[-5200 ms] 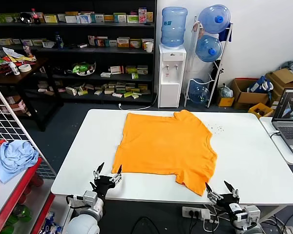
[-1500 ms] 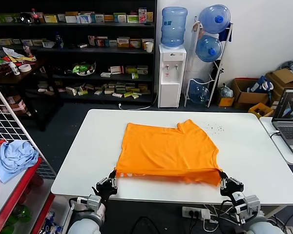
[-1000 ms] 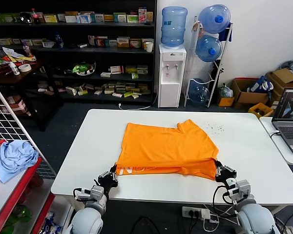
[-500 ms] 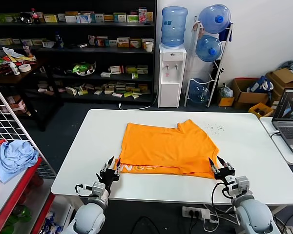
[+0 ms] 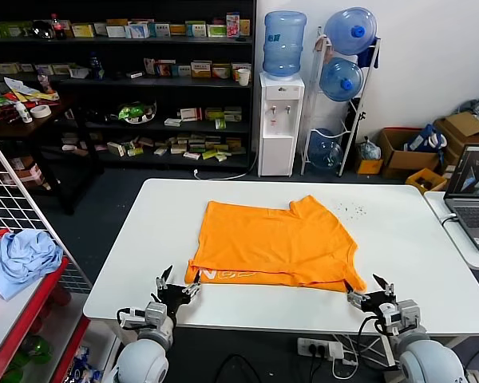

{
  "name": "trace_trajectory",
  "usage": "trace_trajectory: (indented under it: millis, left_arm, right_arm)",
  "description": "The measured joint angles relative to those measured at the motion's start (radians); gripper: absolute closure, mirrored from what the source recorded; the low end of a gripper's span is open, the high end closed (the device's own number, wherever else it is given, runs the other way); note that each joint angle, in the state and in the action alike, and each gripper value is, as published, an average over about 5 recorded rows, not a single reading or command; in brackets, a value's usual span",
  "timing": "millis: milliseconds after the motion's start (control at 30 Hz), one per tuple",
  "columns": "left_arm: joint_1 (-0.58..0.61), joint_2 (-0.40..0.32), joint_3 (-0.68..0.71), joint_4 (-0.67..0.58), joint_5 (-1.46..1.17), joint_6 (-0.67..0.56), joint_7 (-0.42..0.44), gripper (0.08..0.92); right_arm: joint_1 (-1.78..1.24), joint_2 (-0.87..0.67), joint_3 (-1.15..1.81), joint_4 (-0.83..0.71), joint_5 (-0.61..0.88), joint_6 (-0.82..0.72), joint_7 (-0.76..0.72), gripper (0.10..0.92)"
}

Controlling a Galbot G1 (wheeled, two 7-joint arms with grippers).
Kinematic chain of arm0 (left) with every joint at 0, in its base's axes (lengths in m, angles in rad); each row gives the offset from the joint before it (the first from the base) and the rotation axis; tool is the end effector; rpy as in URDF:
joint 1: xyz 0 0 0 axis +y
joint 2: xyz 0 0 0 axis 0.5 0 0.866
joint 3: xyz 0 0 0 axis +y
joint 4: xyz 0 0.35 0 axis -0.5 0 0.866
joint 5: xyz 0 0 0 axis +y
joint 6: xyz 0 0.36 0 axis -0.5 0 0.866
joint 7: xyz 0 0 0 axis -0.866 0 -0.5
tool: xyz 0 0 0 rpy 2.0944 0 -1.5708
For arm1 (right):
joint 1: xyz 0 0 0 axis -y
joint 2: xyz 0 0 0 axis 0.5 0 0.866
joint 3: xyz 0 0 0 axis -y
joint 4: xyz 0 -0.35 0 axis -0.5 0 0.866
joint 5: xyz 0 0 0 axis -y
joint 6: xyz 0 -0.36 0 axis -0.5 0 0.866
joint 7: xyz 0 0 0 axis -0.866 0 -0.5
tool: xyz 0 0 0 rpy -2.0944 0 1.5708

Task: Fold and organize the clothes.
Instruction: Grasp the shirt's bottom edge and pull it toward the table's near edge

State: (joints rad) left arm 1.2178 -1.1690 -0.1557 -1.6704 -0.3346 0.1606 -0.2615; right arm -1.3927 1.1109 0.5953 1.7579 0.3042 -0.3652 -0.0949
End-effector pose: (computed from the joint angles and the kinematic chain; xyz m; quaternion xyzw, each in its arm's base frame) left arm 0.2717 0.0043 -0.3914 -0.0608 -0.9812 -0.0464 0.1771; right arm 0.2499 -0.1483 -0.3475 0.0466 -0.9634 0.0687 0.2549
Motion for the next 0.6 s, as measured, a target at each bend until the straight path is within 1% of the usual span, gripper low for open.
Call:
trace_trajectory:
  millis: [100, 233, 600]
  left_arm:
    - [-0.004, 0.0, 0.0, 0.006, -0.015, 0.017, -0.003, 0.178]
    - [-0.01, 0.001, 0.0, 0.017, -0.025, 0.029, -0.004, 0.221]
    - [-0.018, -0.003, 0.0, 0.046, -0.033, 0.042, 0.004, 0.522]
  right_arm:
    - [0.003, 0.005, -0.001, -0.011, 0.001, -0.004, 0.0, 0.269]
    - [0.012, 0.011, -0.003, -0.031, 0.003, -0.008, 0.002, 0.382]
    - [0.024, 0.012, -0.007, -0.067, 0.004, -0.017, 0.003, 0.702]
